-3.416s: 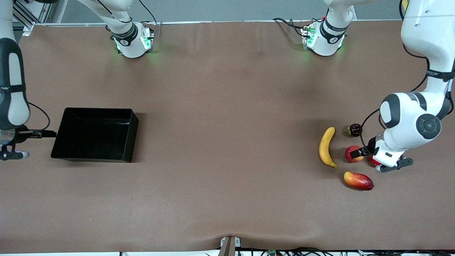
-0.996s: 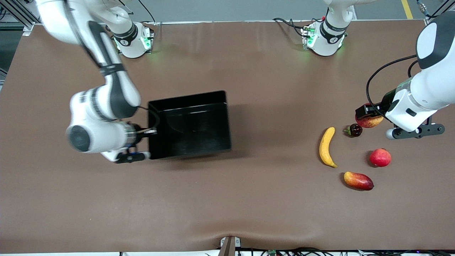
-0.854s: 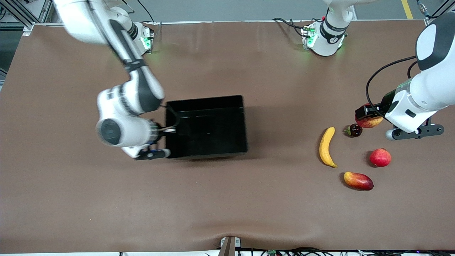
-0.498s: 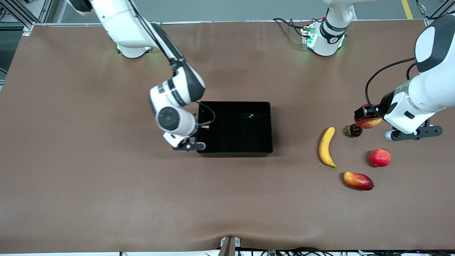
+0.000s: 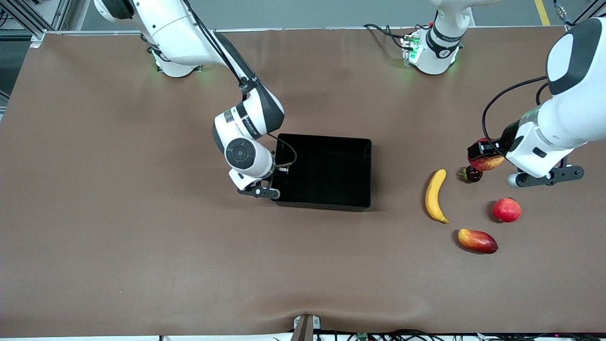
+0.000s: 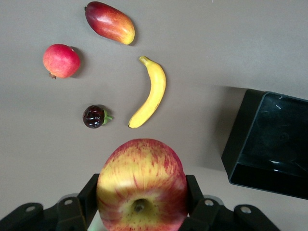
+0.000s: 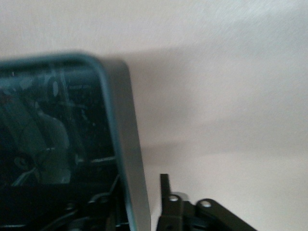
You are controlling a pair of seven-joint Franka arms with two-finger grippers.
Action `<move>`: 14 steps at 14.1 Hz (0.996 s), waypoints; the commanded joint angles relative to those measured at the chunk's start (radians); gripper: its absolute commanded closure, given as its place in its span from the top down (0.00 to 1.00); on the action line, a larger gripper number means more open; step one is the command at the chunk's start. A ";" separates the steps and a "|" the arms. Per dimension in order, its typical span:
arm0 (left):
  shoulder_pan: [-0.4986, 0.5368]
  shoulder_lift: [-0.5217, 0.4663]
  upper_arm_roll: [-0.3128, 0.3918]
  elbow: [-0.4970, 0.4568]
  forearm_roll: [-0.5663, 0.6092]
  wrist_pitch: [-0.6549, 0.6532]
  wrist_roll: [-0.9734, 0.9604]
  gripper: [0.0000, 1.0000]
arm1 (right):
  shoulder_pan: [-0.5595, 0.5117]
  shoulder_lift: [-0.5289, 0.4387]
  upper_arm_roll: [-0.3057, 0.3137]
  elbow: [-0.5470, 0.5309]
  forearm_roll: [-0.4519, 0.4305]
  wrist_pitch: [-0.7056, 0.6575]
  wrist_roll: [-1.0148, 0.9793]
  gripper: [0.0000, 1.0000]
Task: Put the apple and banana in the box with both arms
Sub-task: 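Lift the apple with the left gripper while the right gripper pushes the tray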
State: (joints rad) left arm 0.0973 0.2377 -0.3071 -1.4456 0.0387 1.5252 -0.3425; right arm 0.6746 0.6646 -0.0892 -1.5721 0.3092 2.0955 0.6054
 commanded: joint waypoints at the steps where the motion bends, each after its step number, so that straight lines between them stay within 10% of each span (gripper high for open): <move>1: -0.002 -0.015 -0.021 0.004 0.010 -0.016 -0.035 0.00 | -0.052 -0.022 0.003 0.073 0.022 -0.096 0.013 1.00; 10: -0.042 0.029 -0.254 0.005 -0.005 0.007 -0.353 0.00 | -0.335 -0.145 -0.009 0.396 -0.004 -0.608 -0.032 1.00; 14: -0.189 0.126 -0.254 0.001 0.053 0.169 -0.476 0.00 | -0.495 -0.236 -0.003 0.469 -0.062 -0.787 -0.039 1.00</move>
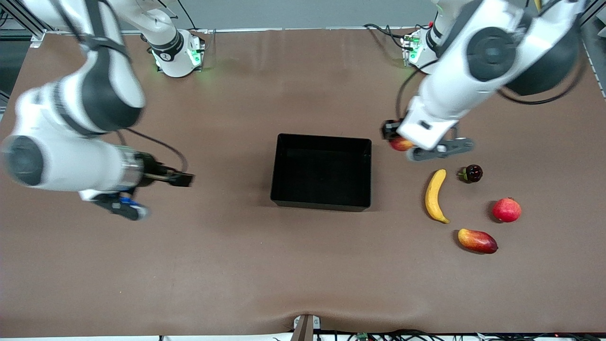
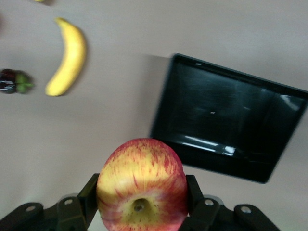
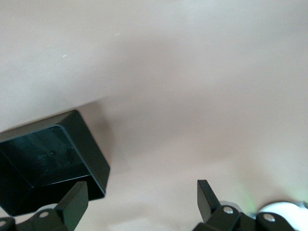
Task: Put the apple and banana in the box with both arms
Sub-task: 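Carry the apple with the left gripper over the black tray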
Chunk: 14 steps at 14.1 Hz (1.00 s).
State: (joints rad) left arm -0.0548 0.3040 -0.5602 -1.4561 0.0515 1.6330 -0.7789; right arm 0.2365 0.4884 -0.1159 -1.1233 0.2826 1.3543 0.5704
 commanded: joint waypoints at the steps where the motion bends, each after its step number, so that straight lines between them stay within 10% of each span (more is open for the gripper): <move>1: -0.057 0.090 -0.001 0.011 0.065 0.098 -0.058 0.00 | -0.062 -0.095 0.025 0.019 -0.087 -0.049 -0.020 1.00; 5: -0.155 0.214 -0.001 -0.010 0.178 0.198 -0.175 0.00 | -0.084 -0.229 0.019 -0.067 -0.259 -0.080 -0.190 1.00; 10: -0.178 0.254 0.000 -0.287 0.250 0.520 -0.348 0.00 | -0.203 -0.309 0.018 -0.118 -0.266 -0.132 -0.480 1.00; 14: -0.169 0.245 0.000 -0.383 0.287 0.533 -0.376 0.00 | -0.252 -0.480 0.016 -0.322 -0.283 -0.066 -0.500 1.00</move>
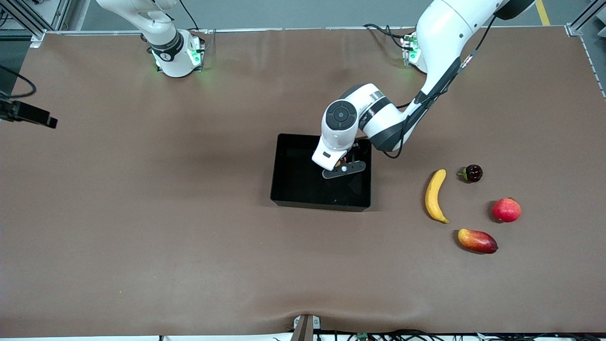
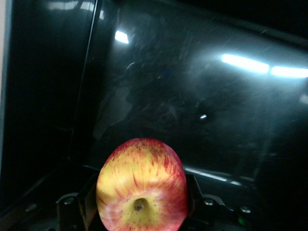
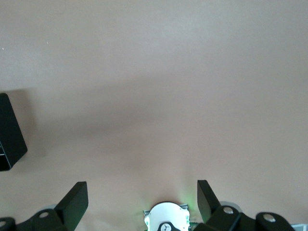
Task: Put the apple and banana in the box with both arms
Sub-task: 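Carry the apple with the left gripper over the black tray, then open the left gripper to drop the apple into the tray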
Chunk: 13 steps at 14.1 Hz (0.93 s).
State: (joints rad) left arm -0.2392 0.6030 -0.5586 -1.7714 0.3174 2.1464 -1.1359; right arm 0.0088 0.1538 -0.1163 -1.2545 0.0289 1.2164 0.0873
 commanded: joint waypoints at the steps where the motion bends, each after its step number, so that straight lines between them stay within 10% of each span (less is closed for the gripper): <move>1: 0.020 -0.051 -0.001 -0.078 0.034 0.029 -0.019 0.00 | -0.033 -0.202 0.018 -0.253 -0.030 0.110 -0.033 1.00; 13: 0.051 -0.022 0.005 -0.160 0.094 0.170 -0.019 0.03 | -0.006 -0.166 0.026 -0.158 -0.026 0.135 -0.078 1.00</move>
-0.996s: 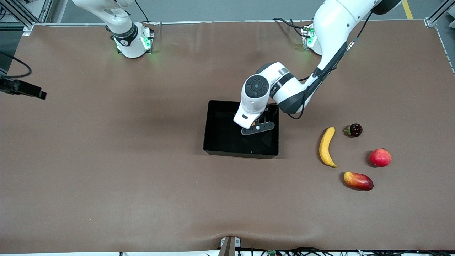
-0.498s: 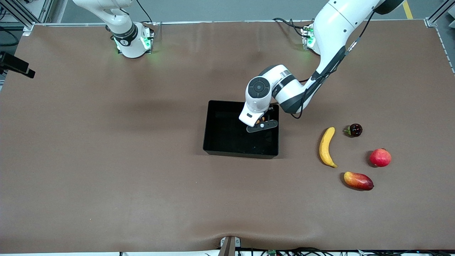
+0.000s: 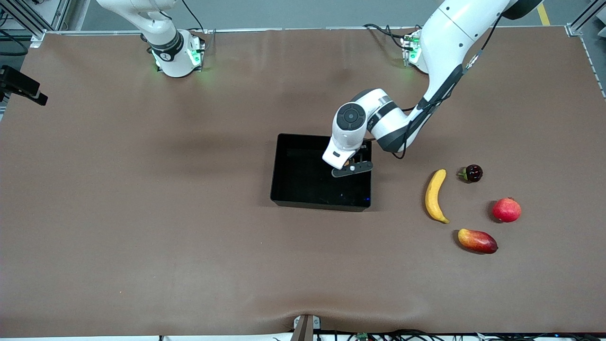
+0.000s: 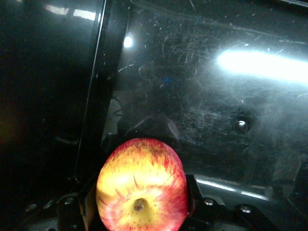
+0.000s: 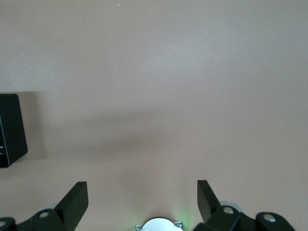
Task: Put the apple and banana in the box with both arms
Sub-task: 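Open the left gripper to drop the apple into the tray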
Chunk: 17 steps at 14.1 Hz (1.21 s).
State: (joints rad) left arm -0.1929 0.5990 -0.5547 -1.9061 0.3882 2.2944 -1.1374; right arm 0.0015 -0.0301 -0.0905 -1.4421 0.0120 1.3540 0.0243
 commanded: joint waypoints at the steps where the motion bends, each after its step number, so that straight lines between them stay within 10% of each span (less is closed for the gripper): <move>1: 0.006 -0.018 0.001 -0.025 0.021 0.020 -0.018 0.41 | 0.003 0.018 0.002 0.029 -0.001 0.002 -0.015 1.00; 2: 0.004 -0.018 0.001 -0.025 0.021 0.020 -0.021 0.99 | 0.021 0.015 0.002 0.029 -0.013 0.002 -0.015 1.00; 8: 0.004 -0.108 -0.004 0.040 0.006 -0.094 -0.044 1.00 | 0.045 0.013 -0.002 0.025 -0.044 -0.010 -0.015 1.00; 14: 0.053 -0.165 -0.014 0.465 -0.048 -0.632 0.085 1.00 | 0.032 0.013 -0.008 0.022 -0.044 -0.013 -0.015 1.00; 17: 0.176 -0.252 -0.016 0.498 -0.098 -0.678 0.244 1.00 | 0.032 0.013 -0.008 0.022 -0.044 -0.013 -0.014 1.00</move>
State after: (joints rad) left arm -0.0920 0.3805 -0.5624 -1.4276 0.3354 1.6440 -0.9718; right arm 0.0408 -0.0229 -0.1034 -1.4370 -0.0135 1.3544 0.0155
